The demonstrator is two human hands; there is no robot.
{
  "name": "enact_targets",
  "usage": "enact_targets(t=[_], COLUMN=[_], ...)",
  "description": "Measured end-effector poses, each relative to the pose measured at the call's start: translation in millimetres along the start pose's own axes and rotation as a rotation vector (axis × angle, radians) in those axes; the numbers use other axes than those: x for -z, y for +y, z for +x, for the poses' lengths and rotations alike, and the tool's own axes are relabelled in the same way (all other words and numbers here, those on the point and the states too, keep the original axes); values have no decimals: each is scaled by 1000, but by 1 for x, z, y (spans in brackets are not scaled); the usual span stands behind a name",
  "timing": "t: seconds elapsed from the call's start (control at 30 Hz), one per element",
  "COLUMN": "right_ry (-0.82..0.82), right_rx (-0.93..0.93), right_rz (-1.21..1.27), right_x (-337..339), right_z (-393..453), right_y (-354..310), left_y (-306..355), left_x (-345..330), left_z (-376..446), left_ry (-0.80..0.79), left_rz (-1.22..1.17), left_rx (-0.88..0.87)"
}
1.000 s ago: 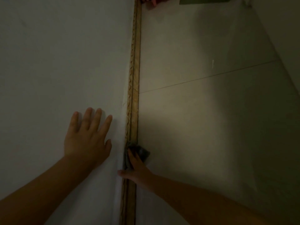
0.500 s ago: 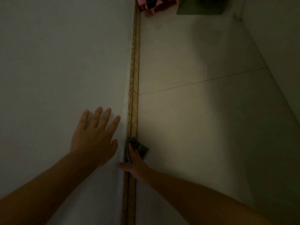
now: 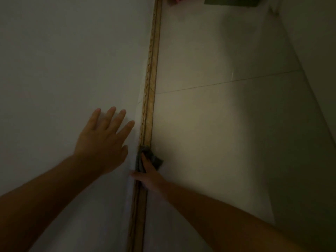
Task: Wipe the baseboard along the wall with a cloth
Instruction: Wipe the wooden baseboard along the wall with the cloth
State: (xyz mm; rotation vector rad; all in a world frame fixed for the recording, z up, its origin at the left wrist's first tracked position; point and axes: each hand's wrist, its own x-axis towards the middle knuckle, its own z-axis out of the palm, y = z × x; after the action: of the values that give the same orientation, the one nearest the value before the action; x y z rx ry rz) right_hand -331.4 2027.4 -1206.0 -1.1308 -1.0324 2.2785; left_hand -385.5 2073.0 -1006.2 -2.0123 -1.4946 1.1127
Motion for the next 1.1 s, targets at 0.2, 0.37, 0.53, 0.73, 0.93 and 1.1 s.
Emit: enact_targets(t=[0.2, 0.37, 0.53, 0.73, 0.93, 1.1], right_ry=[-57, 13, 63, 82, 79, 69], right_rx=[-3, 43, 66, 80, 115, 112], right_rz=[-110, -137, -216, -229, -169, -78], right_x=[6, 2, -3, -8, -15, -15], right_z=[-12, -13, -15, -19, -27, -30], right_y=[9, 12, 6, 14, 18, 22], left_y=[-2, -4, -4, 2, 8, 14], left_x=[0, 2, -2, -6, -9, -9], left_z=[-6, -9, -10, -17, -39, -57], left_ry=[-105, -81, -48, -28, -16, -33], left_rz=[52, 34, 21, 19, -13, -30], left_rx=[-112, -114, -120, -93, -45, 41])
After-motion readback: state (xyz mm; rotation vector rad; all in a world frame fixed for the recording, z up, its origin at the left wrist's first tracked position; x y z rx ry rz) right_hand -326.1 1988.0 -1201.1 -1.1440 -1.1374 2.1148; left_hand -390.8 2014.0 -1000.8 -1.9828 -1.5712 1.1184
